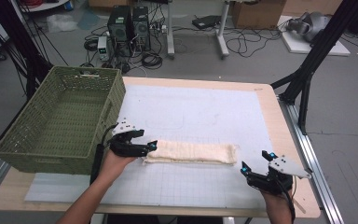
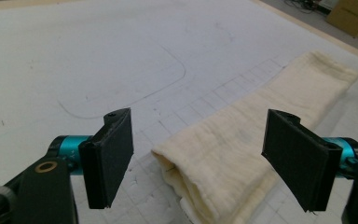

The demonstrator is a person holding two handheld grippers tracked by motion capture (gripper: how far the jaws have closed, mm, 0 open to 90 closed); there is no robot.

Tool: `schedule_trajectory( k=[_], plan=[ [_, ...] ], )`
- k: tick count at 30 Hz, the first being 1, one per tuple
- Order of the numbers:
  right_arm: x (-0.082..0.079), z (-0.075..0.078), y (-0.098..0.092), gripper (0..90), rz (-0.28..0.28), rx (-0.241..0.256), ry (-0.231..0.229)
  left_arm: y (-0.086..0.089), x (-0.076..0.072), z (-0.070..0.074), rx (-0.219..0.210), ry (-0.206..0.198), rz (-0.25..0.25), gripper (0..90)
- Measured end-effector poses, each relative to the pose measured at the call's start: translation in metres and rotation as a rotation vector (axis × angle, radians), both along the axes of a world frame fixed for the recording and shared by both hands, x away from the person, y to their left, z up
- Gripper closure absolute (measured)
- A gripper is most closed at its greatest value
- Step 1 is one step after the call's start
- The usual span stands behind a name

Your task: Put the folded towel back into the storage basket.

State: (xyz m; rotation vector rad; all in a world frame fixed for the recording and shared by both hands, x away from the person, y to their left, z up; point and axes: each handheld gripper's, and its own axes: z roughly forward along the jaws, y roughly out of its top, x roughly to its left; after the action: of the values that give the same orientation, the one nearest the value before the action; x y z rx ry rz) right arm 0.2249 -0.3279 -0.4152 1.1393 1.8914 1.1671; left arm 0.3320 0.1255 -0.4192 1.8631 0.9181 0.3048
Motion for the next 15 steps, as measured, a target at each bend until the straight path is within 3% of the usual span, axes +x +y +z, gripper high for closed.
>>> schedule_trajectory(
  k=[5,11,15],
  plan=[
    [0.0,0.0,0.0,15.6,0.001,0.0,0.003,-0.007,0.006,-0.011,0.049,0.051,0.009,26.6],
    [0.0,-0.001,-0.001,15.6,0.001,0.0,0.008,-0.012,0.008,-0.018,0.088,0.071,0.012,26.9],
    [0.0,-0.001,-0.001,15.6,0.003,0.001,0.009,-0.016,0.008,-0.023,0.144,0.095,-0.008,28.5]
  ],
)
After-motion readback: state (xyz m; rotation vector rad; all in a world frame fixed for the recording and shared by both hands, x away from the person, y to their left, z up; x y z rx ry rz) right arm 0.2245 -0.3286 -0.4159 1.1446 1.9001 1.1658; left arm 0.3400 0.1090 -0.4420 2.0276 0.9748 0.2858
